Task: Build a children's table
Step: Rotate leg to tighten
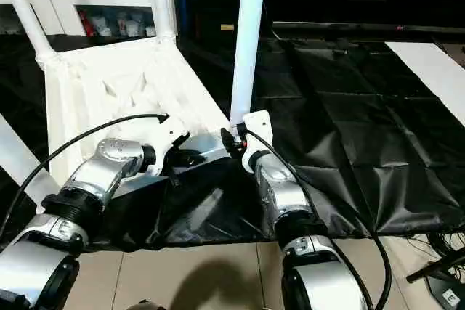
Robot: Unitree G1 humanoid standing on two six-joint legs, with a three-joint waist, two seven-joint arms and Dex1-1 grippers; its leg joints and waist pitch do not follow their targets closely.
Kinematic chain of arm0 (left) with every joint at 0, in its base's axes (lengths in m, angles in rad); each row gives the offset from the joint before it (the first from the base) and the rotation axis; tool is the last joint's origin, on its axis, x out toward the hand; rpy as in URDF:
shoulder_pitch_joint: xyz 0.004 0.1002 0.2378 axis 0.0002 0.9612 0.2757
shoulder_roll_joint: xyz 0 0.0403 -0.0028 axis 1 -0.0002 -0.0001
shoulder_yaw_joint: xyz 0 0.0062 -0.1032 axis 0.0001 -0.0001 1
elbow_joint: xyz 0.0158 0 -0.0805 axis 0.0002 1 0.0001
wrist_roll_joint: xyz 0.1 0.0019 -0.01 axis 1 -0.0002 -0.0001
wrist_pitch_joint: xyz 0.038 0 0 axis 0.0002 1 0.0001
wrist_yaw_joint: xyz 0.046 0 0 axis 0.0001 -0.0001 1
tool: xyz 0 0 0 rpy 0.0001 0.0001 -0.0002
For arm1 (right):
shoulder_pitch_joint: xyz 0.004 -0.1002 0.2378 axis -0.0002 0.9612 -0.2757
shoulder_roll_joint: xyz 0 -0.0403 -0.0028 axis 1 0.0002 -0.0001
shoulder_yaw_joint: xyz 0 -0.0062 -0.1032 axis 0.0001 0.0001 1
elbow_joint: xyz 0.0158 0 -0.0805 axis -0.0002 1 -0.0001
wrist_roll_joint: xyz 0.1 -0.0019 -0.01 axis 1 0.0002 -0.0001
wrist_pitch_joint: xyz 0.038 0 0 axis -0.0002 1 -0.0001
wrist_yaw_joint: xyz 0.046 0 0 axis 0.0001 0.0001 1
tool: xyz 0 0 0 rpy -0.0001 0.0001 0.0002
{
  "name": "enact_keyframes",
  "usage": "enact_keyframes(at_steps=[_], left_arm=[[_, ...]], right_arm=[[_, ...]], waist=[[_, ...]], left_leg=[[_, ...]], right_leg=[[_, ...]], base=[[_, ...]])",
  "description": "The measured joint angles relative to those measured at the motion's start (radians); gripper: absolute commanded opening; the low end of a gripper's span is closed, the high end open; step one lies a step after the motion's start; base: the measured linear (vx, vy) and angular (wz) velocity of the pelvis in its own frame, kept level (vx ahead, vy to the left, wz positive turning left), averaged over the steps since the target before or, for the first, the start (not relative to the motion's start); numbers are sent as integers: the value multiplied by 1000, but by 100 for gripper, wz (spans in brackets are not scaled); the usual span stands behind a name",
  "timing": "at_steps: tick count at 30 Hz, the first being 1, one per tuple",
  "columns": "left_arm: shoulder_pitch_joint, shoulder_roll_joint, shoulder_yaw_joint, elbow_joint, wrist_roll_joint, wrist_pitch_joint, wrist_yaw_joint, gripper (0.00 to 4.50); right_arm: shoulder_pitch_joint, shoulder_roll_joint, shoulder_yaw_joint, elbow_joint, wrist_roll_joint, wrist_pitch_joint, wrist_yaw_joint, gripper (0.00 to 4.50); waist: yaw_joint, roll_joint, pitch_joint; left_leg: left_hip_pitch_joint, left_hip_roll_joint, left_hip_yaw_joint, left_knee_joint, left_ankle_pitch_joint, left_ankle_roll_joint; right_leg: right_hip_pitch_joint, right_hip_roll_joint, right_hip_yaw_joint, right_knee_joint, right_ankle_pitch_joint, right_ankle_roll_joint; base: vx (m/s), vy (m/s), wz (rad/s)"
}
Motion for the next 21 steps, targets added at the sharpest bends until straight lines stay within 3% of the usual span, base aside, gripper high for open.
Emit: enact_keyframes(at_steps=[5,10,14,19,21], left_arm=[[21,35,1,-20,-3,-47,-71,0],[47,118,4,-32,-32,-109,-227,0],[48,140,-2,-26,-43,-137,-341,0],[52,182,-12,-20,-62,-156,-442,0],[52,193,-16,-15,-65,-167,-465,0]], right_arm=[[11,-58,10,-18,30,-1,205,392],[0,-163,82,-64,71,1,579,392],[-38,-220,140,-70,66,-2,768,392],[-47,-267,196,-61,49,-3,919,392],[-61,-281,216,-45,25,-12,949,360]], waist=[[-1,1,0],[6,1,0],[26,1,0],[31,-3,3],[31,-4,3]], left_leg=[[0,0,0,-5,0,0],[-3,4,2,-9,0,0],[-6,4,4,-7,0,0],[-8,3,4,-4,0,0],[-8,3,4,-3,0,0]], right_leg=[[-1,0,-1,-1,3,-4],[-4,3,-7,0,1,-1],[-5,2,-7,0,1,-2],[-5,0,-7,0,1,-3],[-5,0,-7,1,1,-3]], base=[[0,0,0],[0,0,0],[0,0,0],[0,0,0],[0,0,0]])
